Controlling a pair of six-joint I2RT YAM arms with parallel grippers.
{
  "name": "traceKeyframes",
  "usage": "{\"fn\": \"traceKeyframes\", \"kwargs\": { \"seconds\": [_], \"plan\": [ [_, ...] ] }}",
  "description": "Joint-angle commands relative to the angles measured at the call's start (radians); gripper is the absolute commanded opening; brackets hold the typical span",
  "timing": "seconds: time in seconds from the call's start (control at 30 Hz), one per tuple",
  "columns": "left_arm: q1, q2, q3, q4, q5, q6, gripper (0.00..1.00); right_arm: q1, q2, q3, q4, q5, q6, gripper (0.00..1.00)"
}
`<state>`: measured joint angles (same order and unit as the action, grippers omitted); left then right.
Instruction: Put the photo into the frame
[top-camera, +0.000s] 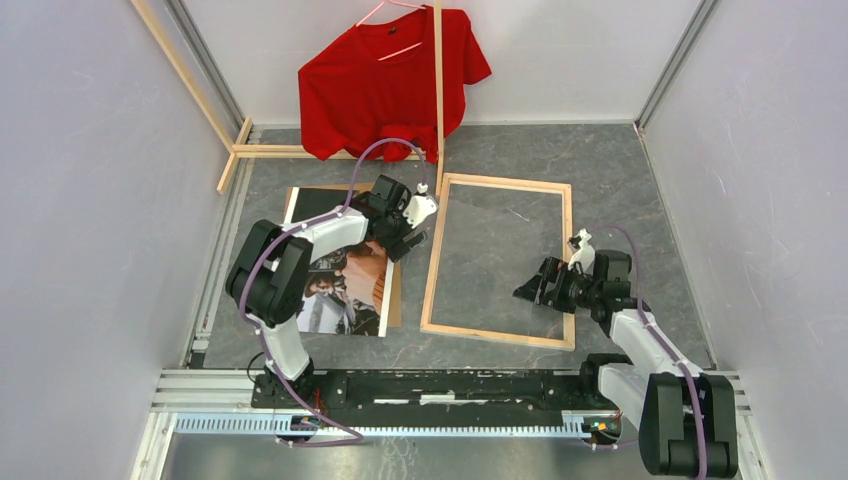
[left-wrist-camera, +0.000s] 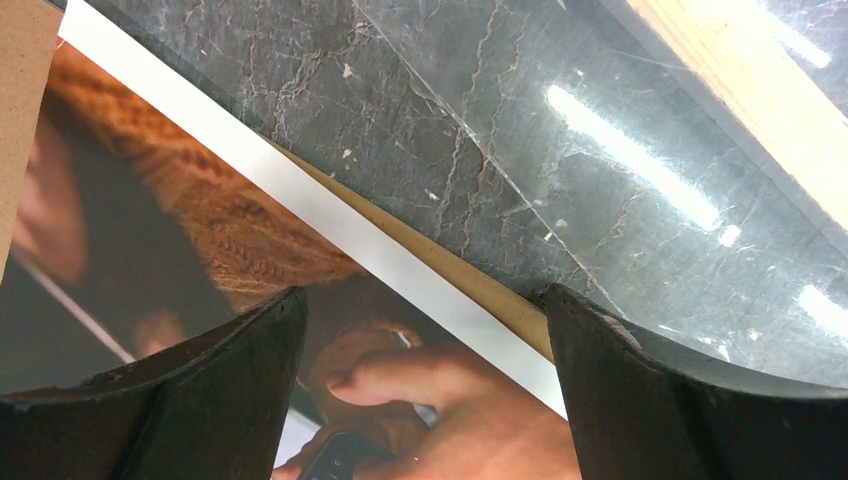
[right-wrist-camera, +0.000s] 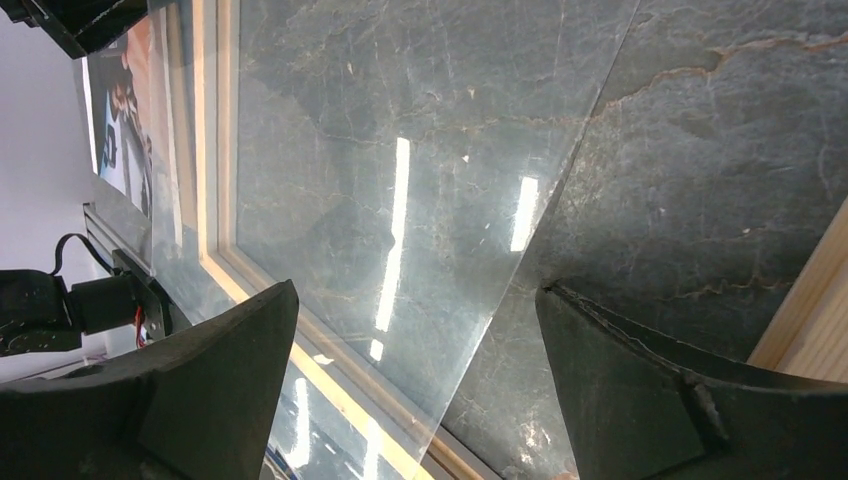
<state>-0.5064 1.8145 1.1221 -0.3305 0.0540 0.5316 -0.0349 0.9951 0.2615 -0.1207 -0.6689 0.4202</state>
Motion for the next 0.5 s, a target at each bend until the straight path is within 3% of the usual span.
{"fn": "traceKeyframes", "kwargs": {
  "seconds": [0.0, 0.37, 0.47],
  "plan": [
    [-0.004, -0.026, -0.028, 0.014, -0.01, -0.041, 0.95, -0.002, -0.005, -0.053, -0.225, 0.07, -0.022, 0.98],
    [-0.007, -0.023, -0.036, 0.033, 0.009, -0.071, 0.96, -0.001, -0.031, -0.115, -0.284, 0.014, 0.004, 0.98],
    [-0.012, -0.02, -0.036, 0.034, 0.016, -0.08, 0.96, 0.0, -0.029, -0.144, -0.264, -0.02, 0.028, 0.92]
  ]
}}
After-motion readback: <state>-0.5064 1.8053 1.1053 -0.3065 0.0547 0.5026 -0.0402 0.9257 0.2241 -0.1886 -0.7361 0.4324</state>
